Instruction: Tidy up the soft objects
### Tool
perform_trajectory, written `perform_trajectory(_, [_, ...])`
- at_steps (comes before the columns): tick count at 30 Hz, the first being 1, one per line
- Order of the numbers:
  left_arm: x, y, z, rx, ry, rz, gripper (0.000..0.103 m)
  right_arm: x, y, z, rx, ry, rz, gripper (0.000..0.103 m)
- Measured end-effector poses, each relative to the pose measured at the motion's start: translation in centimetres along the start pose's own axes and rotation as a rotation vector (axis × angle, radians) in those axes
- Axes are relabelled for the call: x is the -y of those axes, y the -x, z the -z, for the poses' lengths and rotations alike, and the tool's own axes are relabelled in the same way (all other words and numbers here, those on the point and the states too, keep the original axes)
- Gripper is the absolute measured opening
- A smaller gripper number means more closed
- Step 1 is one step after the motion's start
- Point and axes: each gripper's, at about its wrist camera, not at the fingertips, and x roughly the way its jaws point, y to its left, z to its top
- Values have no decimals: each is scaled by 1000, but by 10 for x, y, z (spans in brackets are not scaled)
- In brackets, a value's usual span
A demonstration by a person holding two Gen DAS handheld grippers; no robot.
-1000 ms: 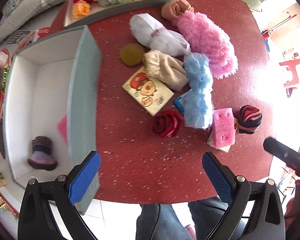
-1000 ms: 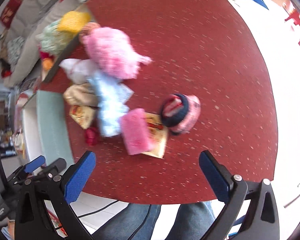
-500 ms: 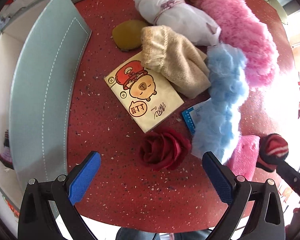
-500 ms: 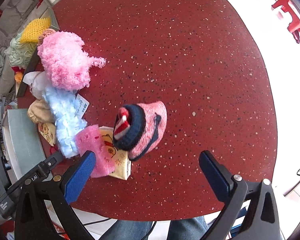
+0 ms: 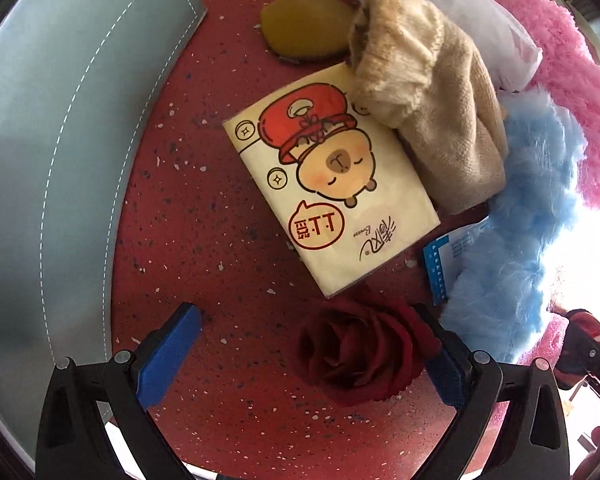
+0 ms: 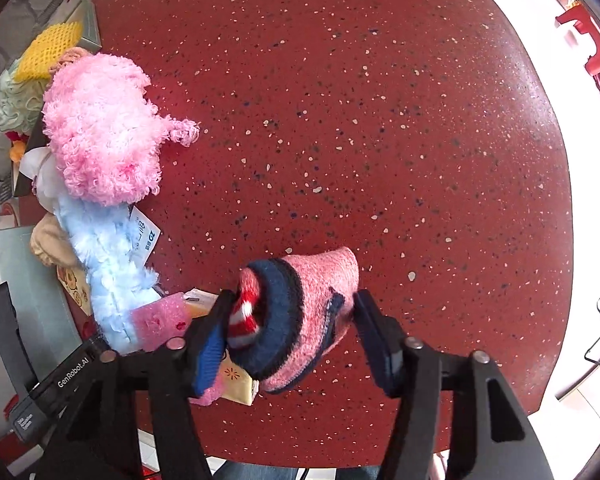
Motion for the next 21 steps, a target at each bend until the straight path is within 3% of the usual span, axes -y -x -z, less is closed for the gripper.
perform_trajectory(3, [-2, -1, -1, 0, 0, 0, 102, 6, -4, 0, -12, -3, -10, 51])
perform_trajectory(5, [-3, -3, -5, -26, -17, -3, 102, 6, -4, 0, -11, 4, -13, 40])
perform_trajectory(8, [2, -4, -9, -41, -35, -2, 98, 4, -1, 1, -16, 19, -21, 36])
perform_trajectory(10, [1, 4, -12, -24, -46, -7, 88, 4, 4, 4, -13, 23, -36, 36])
perform_trajectory(14, [0, 17, -9, 23, -128, 16, 41, 5, 16, 17, -4, 21, -66, 36])
perform_trajectory(16, [-2, 20, -8, -6, -157, 59, 41, 10, 20, 22, -3, 15, -78, 36])
perform_trajectory(21, [5, 40, 6, 15, -268, 74, 41, 24, 32, 35, -1, 0, -85, 36])
